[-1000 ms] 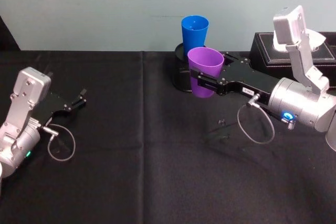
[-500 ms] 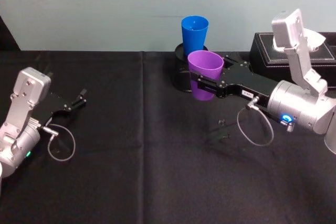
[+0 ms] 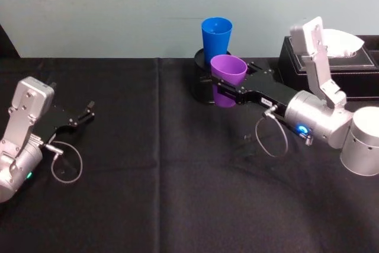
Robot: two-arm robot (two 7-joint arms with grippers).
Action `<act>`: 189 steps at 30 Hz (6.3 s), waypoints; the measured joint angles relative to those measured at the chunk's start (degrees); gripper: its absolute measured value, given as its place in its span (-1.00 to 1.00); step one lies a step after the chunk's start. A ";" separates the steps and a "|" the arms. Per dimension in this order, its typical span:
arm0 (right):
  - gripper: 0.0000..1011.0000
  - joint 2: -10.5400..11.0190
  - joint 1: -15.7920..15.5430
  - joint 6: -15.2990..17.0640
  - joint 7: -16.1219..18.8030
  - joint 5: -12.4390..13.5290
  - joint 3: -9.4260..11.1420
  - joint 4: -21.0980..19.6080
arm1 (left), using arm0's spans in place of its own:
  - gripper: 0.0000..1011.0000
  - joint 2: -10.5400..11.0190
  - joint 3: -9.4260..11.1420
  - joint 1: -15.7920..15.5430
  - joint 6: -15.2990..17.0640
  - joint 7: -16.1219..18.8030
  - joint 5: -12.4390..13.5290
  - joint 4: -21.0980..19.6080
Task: Pick up one cup with a gripper and tap it against the other cup.
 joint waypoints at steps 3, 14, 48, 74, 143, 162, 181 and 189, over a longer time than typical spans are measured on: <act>0.45 -1.38 0.77 -0.64 -0.75 -0.82 0.04 1.67 | 0.99 0.00 0.00 0.00 0.00 0.00 0.00 0.00; 0.45 -5.80 3.60 -2.09 -2.40 -3.33 0.43 7.20 | 0.99 0.00 0.00 0.00 0.00 0.00 0.00 0.00; 0.45 -12.44 10.54 -5.08 -1.41 -7.77 2.48 18.66 | 0.99 0.00 0.00 0.00 0.00 0.00 0.00 0.00; 0.45 -13.37 11.17 -5.10 -1.33 -8.60 3.21 19.81 | 0.99 0.00 0.00 0.00 0.00 0.00 0.00 0.00; 0.45 -13.35 11.17 -5.16 -1.40 -8.55 3.13 19.81 | 0.99 0.00 0.00 0.00 0.00 0.00 0.00 0.00; 0.45 -13.35 11.17 -5.16 -1.40 -8.55 3.14 19.81 | 0.99 0.00 0.00 0.00 0.00 0.00 0.00 0.00; 0.45 -13.35 11.17 -5.16 -1.40 -8.55 3.14 19.81 | 0.99 0.00 0.00 0.00 0.00 0.00 0.00 0.00; 0.45 -12.16 8.97 -6.39 0.38 -8.72 2.93 16.82 | 0.99 0.00 0.00 0.00 0.00 0.00 0.00 0.00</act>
